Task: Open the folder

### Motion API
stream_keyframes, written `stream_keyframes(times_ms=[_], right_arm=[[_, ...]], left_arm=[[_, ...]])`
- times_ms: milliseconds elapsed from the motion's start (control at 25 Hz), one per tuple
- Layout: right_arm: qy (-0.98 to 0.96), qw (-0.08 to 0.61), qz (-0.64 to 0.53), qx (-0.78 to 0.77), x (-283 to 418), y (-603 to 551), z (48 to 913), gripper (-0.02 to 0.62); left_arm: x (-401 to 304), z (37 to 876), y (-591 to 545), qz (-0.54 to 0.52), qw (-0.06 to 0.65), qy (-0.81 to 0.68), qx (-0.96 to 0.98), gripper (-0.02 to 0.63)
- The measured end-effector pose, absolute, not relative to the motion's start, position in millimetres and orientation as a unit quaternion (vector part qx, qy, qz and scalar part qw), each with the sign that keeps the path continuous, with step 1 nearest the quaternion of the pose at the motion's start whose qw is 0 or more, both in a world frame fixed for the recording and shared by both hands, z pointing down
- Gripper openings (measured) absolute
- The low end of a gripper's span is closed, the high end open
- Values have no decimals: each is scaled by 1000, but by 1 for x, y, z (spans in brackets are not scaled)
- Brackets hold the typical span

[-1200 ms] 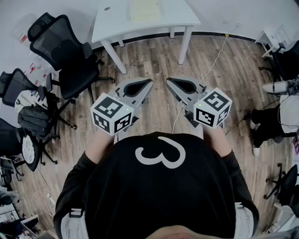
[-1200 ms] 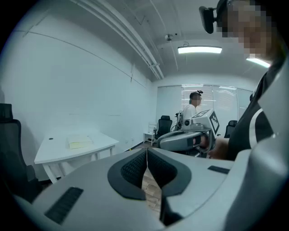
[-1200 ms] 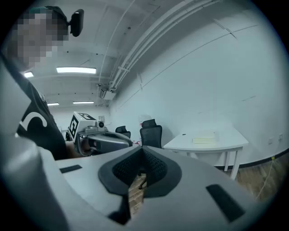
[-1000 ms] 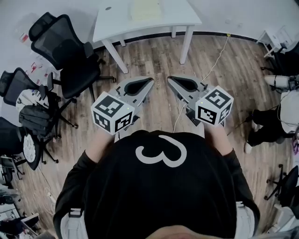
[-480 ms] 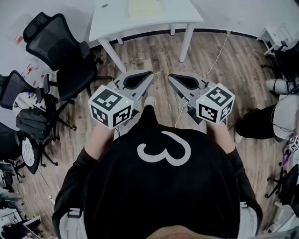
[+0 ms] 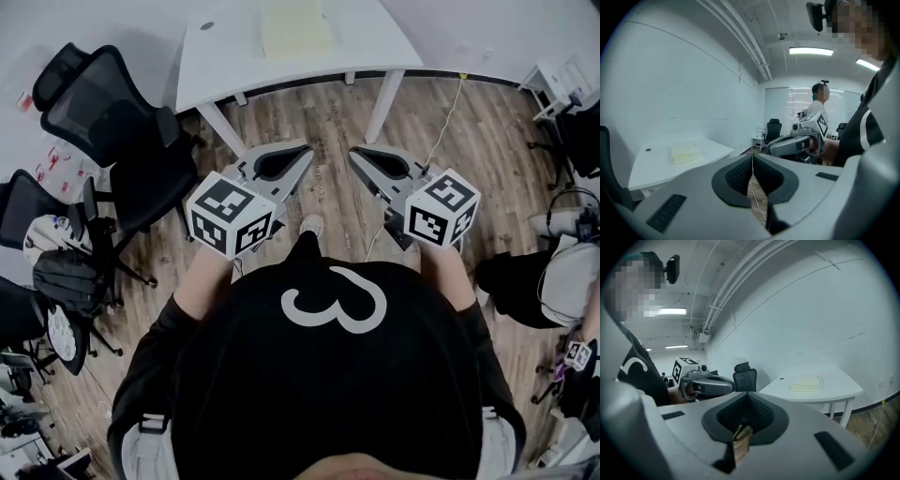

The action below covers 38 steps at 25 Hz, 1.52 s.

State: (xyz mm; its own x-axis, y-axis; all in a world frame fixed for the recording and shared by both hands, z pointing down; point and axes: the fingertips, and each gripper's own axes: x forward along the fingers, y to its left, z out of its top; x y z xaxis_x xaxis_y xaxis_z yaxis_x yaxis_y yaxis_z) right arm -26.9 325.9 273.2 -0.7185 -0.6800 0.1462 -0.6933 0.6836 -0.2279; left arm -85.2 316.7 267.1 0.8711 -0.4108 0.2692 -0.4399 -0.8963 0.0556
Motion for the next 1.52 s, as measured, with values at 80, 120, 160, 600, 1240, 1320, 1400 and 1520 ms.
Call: stream_keyframes(times_ms=[80,120,160,600,1240,1320,1400,1520], right_arm=[[-913,23,144,380,-27,290,274,25],[-911,21,150,383,-26,271,274,25],[-908,19,157,387,-26,252,274,25],[-885,33,203,419,-29,79,297,25],[-864,20,241,442,50,-11,337,25],[-865,21,242,439,61,-25,345,25],[-865,26,243,438,72,-40,353,25],[-865,27,255,432,84,-63,365,26]], left_arm=[[-86,270,280,130,69,-214,966,20],[-86,272,262,133,73,-211,966,20],[-86,273,243,136,75,-207,966,20],[-92,296,59,156,83,-184,967,20],[-32,332,-47,213,76,-193,955,20],[-23,338,-63,225,71,-201,951,20],[-14,345,-81,239,65,-209,946,20],[-2,355,-107,247,73,-218,942,21]])
